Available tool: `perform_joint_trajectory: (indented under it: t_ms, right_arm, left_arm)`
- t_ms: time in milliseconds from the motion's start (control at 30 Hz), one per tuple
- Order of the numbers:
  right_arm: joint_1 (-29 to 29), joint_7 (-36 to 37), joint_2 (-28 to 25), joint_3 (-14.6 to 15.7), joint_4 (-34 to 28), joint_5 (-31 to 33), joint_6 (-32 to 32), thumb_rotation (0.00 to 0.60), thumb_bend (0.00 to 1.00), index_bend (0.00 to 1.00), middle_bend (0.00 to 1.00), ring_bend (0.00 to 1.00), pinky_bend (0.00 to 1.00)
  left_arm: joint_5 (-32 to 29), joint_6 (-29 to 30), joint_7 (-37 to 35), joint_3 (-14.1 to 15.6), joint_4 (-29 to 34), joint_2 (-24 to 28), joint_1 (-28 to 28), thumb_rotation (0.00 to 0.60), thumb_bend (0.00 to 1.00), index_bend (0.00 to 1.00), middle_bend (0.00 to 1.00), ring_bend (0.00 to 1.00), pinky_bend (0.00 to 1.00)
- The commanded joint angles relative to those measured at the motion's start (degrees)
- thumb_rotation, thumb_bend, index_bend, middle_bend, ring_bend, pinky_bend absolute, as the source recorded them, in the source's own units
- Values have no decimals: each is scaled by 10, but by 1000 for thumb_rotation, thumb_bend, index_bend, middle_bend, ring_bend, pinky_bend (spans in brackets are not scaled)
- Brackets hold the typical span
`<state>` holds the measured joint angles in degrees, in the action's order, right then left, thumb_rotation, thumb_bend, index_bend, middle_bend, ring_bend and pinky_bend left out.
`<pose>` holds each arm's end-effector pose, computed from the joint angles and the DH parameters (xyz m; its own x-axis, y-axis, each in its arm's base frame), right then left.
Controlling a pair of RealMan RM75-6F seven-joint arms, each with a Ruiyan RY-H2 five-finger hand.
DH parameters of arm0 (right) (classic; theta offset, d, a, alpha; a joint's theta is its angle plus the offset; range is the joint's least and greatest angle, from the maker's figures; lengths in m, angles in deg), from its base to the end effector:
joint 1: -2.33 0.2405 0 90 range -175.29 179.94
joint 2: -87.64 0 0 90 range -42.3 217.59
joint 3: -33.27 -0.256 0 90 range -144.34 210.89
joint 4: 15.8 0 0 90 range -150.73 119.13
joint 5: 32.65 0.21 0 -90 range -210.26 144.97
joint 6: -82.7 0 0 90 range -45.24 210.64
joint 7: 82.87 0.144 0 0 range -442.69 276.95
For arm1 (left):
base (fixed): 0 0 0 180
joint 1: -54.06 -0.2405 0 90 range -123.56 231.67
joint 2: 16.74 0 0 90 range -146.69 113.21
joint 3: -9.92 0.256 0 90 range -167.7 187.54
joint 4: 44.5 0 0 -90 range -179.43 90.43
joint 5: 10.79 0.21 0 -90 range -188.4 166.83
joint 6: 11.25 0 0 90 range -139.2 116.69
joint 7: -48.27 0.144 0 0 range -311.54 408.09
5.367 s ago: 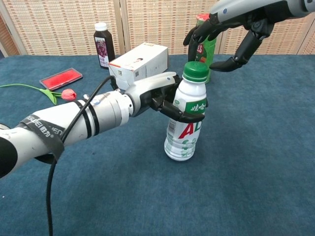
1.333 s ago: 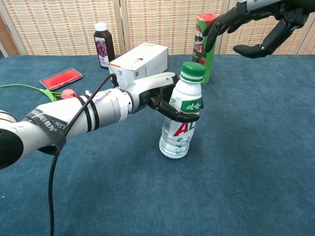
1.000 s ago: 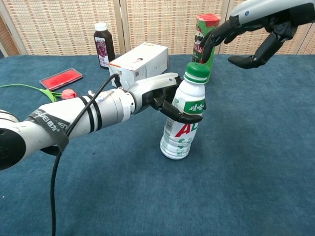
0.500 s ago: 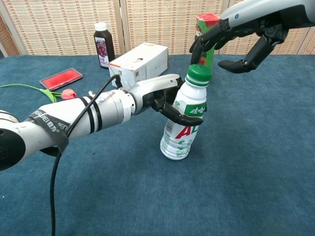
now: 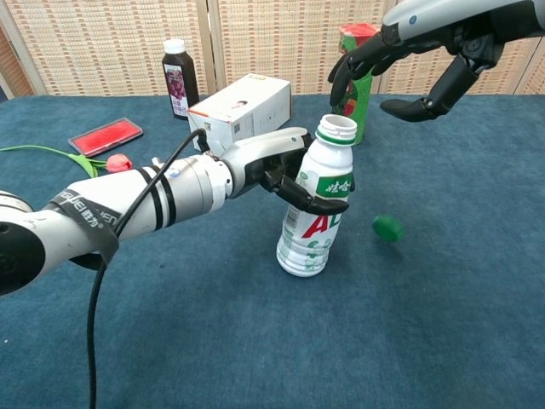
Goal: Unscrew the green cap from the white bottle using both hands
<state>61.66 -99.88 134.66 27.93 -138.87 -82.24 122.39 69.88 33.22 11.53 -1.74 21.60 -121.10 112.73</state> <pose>-0.0668 -0.3044 0.1150 0.5619 -0.4482 0.6952 -0.7953 -0.5240 0.3049 -0.0361 0.3554 -0.1036 -0.0573 0.6674 0.7425 0.8374 -0.3728 0.3998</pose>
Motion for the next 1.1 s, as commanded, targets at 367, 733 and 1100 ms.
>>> perform_joint_trajectory:
  t_ms: [367,733,1100]
  right_arm:
    - [-59,35,-7,-4,3,-44,73,500,514,134,0,0,0]
    - [-135,118,-39,-1,27,-154,85,498,514,118,0,0,0]
    - [-152,139,-64,-10,24,-177,71,497,514,86,0,0,0]
  left_arm:
    - [-10,83,-17,-24,-31,-21,-36,600,897,757,905,562,904]
    - [-13,124,-41,-13,-81,-52,-73,600,786,745,879,550,655]
    - [20,159,-19,12,-122,-87,-85,600,548,364,438,249,417]
